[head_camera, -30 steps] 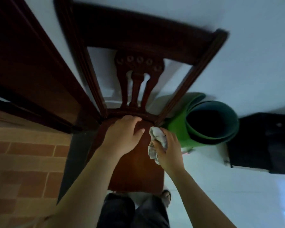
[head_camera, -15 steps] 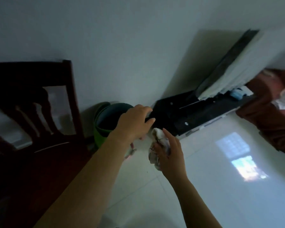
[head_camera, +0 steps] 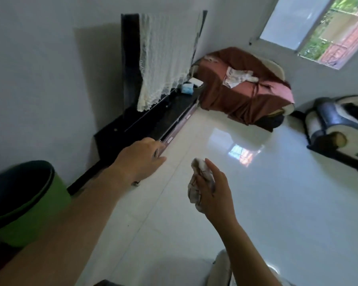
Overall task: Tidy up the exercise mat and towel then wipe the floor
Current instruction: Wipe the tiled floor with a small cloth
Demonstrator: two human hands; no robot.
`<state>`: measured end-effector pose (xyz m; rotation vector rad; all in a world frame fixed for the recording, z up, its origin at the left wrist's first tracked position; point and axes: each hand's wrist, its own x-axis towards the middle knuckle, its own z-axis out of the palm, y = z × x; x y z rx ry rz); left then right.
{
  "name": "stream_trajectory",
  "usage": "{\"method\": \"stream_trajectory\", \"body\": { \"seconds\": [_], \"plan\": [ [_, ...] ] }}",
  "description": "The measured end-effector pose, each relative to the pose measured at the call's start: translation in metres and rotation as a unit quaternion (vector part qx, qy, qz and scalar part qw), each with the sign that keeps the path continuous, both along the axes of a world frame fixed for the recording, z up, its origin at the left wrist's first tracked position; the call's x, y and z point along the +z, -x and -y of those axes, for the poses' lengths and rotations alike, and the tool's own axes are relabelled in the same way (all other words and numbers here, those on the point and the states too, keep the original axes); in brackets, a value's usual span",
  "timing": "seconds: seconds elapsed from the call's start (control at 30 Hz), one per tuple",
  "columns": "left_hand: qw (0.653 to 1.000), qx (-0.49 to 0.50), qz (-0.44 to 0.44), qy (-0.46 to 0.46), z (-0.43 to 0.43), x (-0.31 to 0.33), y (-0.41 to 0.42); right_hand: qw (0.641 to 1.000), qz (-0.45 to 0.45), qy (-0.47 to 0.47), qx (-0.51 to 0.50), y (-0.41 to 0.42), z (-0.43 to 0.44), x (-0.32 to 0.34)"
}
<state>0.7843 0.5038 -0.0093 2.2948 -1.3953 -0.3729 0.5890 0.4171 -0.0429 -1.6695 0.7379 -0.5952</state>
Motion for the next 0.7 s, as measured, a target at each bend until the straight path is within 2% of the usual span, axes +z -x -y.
{"method": "stream_trajectory", "body": {
  "seconds": [0.07, 0.2, 0.43, 0.7],
  "plan": [
    [0.999, -0.031, 0.014, -0.004, 0.02, 0.001, 0.011, 0.999, -0.009, 0.012, -0.038, 0.017, 0.015, -0.014],
    [0.996, -0.088, 0.012, -0.004, 0.058, 0.001, 0.032, 0.987, -0.078, 0.096, -0.099, 0.043, 0.041, -0.055],
    [0.988, -0.147, 0.005, -0.037, 0.131, -0.021, 0.034, 0.977, -0.106, 0.098, -0.155, 0.057, 0.095, -0.08],
    [0.98, -0.187, 0.018, -0.064, 0.257, -0.028, -0.01, 0.972, -0.103, 0.093, -0.191, 0.007, 0.207, -0.076]
  ]
}}
